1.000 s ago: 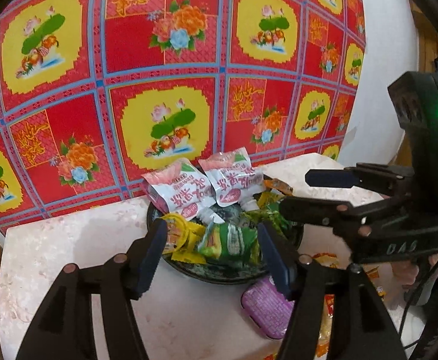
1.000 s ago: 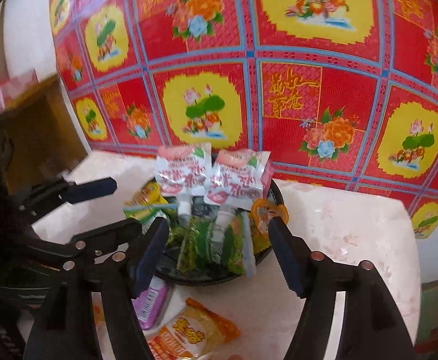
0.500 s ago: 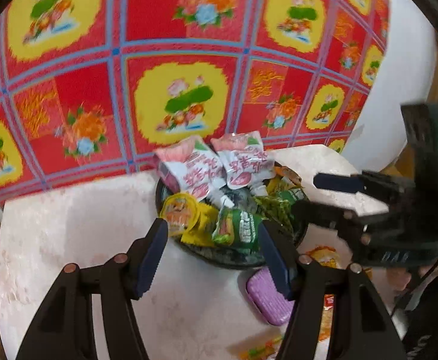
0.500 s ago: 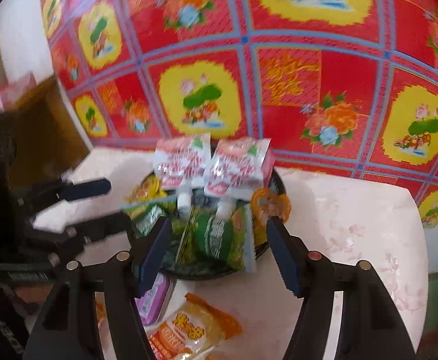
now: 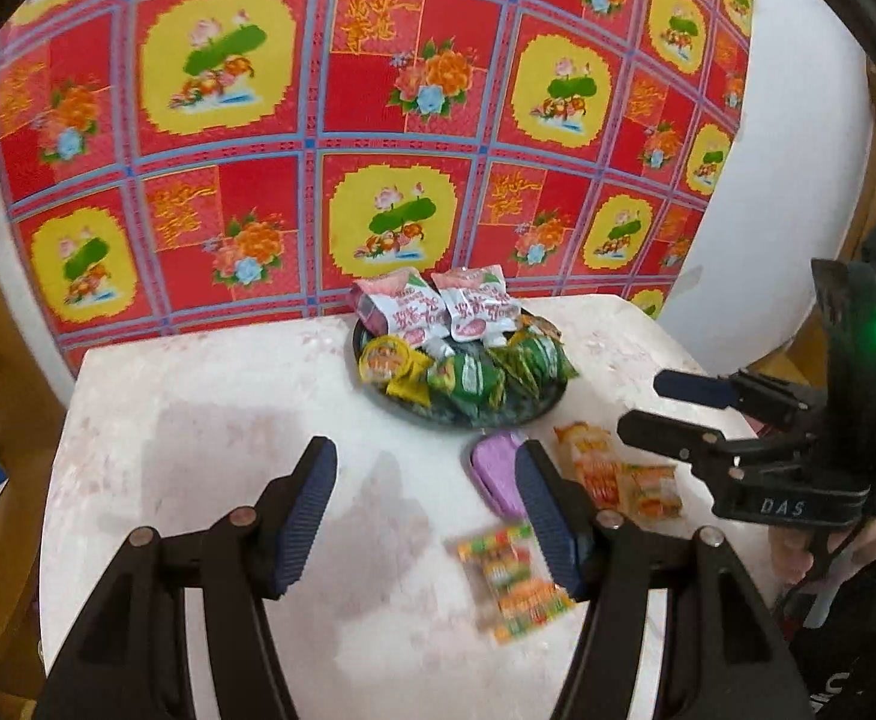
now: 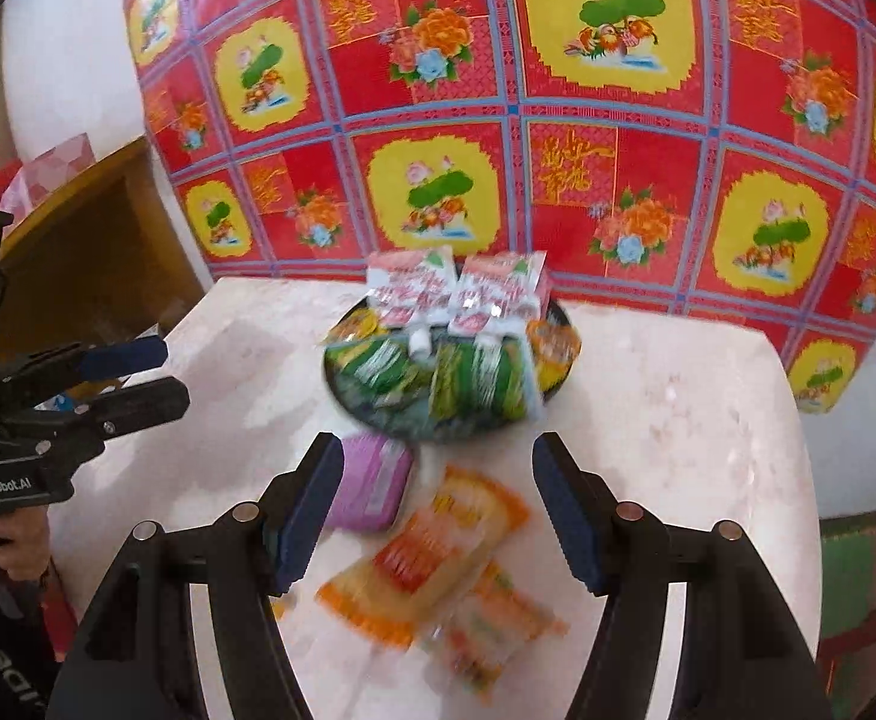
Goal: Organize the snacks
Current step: 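Withdraw both open tools from the plate toward the remaining snacks, then grasp a rainbow-topped gummy bag with the left tool while the right tool grasps an orange-topped gummy bag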
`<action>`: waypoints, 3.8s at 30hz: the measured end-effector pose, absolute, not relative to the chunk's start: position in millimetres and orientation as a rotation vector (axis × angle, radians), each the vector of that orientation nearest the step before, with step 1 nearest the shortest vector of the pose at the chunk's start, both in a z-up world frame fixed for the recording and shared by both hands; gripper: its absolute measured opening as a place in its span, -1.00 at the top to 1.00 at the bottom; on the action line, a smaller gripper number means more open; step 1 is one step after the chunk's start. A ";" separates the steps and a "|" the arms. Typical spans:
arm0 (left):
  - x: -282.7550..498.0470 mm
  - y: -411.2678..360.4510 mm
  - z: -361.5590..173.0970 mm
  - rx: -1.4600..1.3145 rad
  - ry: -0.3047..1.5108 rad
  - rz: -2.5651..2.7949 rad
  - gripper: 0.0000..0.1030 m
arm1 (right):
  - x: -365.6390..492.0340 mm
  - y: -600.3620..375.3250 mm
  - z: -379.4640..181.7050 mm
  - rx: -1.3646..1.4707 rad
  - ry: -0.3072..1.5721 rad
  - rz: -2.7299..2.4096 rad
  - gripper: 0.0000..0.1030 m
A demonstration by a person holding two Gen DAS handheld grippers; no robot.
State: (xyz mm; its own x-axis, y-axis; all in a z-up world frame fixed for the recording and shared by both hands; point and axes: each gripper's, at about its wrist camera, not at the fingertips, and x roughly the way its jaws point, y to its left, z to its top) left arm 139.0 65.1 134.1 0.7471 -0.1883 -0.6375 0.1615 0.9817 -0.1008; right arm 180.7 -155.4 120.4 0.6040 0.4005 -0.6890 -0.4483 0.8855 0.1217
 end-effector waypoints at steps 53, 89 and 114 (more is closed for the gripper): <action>131.2 15.6 63.0 -0.008 0.804 -0.291 -0.28 | 92.7 -205.8 48.7 -0.034 0.717 0.349 -0.36; 122.7 44.0 54.7 -0.079 0.716 -0.293 0.02 | 134.1 -177.2 58.8 -0.048 0.808 0.244 0.19; 112.7 45.8 49.7 -0.093 0.782 -0.289 0.30 | 96.8 -152.5 53.7 -0.160 0.818 0.213 0.16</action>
